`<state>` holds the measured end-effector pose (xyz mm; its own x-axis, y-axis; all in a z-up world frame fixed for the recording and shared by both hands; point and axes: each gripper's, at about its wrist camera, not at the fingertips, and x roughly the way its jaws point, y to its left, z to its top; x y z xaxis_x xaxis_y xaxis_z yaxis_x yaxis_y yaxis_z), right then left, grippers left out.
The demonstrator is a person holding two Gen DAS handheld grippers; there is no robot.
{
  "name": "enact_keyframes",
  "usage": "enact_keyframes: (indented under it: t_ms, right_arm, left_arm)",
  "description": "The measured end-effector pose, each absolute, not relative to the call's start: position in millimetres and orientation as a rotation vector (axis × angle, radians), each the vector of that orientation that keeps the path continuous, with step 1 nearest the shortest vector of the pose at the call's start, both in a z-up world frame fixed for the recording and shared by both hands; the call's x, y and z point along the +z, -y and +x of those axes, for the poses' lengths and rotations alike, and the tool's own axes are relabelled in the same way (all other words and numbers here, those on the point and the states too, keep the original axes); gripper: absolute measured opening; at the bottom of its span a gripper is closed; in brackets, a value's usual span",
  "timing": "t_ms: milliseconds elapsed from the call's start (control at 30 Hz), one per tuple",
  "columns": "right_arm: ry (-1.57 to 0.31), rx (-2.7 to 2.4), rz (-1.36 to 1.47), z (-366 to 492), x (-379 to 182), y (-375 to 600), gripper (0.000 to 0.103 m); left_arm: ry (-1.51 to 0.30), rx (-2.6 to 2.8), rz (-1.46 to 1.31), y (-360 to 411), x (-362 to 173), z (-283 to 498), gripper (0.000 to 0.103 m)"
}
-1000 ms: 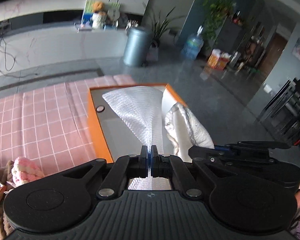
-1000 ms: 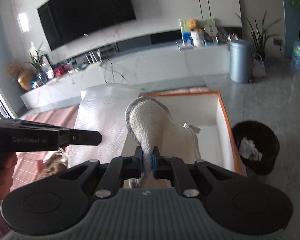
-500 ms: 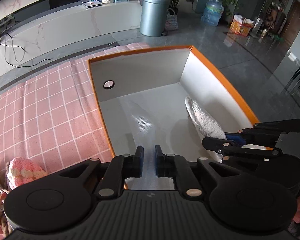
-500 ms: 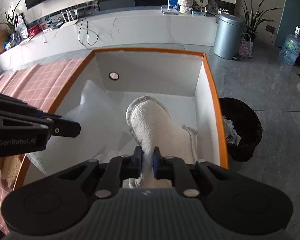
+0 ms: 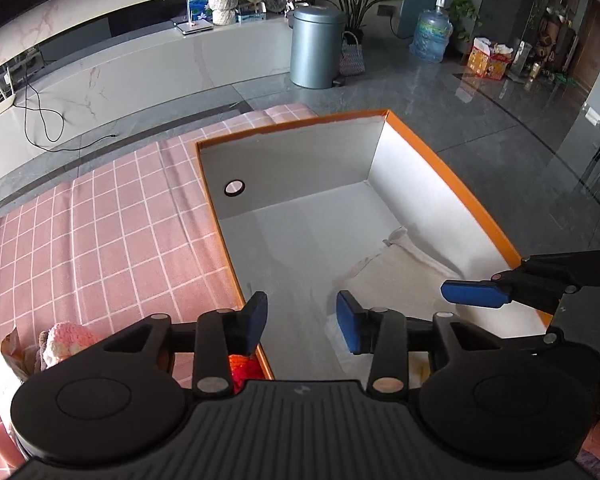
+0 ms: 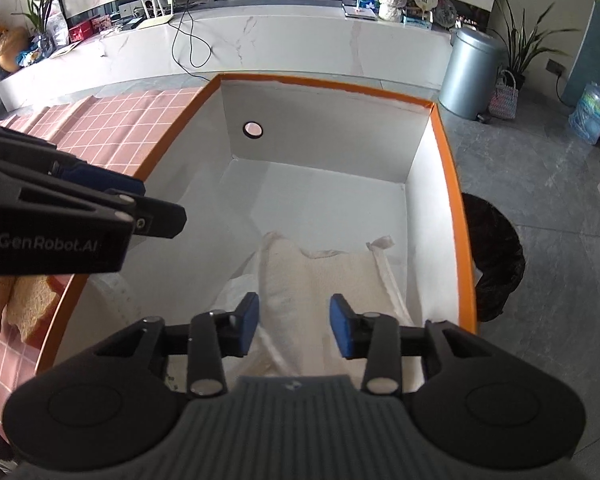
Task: Organize soft objects
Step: 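Carry the mesh cloth and white towel over the orange box and lower them, then open both tools to release the cloths into the box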
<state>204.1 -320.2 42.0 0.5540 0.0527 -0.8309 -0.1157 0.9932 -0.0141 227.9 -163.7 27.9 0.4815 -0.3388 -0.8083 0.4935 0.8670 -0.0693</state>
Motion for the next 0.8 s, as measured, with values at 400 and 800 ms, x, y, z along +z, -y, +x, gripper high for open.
enact_keyframes:
  t_ms: [400, 800]
  right_arm:
    - [-0.914, 0.061, -0.163, 171, 77, 317, 0.051]
    - [-0.644, -0.011, -0.223, 109, 113, 278, 0.056]
  left_arm:
    - [-0.877, -0.567, 0.11, 147, 60, 205, 0.05]
    - [-0.724, -0.582, 0.015, 99, 81, 160, 0.05]
